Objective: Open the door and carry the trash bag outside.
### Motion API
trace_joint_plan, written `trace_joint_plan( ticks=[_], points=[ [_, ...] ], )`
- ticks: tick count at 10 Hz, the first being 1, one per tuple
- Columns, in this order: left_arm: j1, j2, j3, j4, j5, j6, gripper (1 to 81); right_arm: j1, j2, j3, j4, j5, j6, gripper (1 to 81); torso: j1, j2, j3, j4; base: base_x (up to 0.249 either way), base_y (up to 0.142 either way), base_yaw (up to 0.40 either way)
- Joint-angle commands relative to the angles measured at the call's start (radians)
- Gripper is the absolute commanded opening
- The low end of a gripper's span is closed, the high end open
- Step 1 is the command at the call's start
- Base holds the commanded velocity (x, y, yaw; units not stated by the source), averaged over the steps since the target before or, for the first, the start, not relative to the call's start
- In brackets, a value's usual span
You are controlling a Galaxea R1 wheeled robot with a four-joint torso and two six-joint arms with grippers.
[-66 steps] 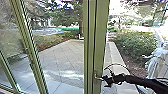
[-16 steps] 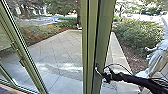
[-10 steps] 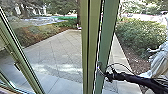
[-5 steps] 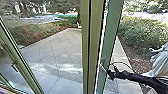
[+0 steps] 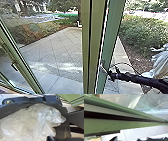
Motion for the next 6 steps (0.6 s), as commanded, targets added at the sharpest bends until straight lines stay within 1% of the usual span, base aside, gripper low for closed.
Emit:
trace_joint_plan(
  ticks=[1,3,6],
  points=[
    [-0.022,-0.009,0.021,-0.002,0.065,0.003,1.0,0.064,-0.054,0.015,-0.021,-0.151,-0.032,81.1,0.000,0.000,0.000,0.000,0.000,0.000,0.000],
    [-0.019,-0.013,0.025,-0.002,0.065,0.003,1.0,0.092,-0.071,-0.051,-0.036,-0.161,-0.044,81.1,0.000,0.000,0.000,0.000,0.000,0.000,0.000],
    [-0.019,-0.014,0.025,-0.002,0.064,0.001,1.0,0.124,-0.123,-0.059,-0.107,-0.170,-0.042,81.1,-0.004,-0.001,0.000,0.000,0.000,0.000,0.000]
  ],
)
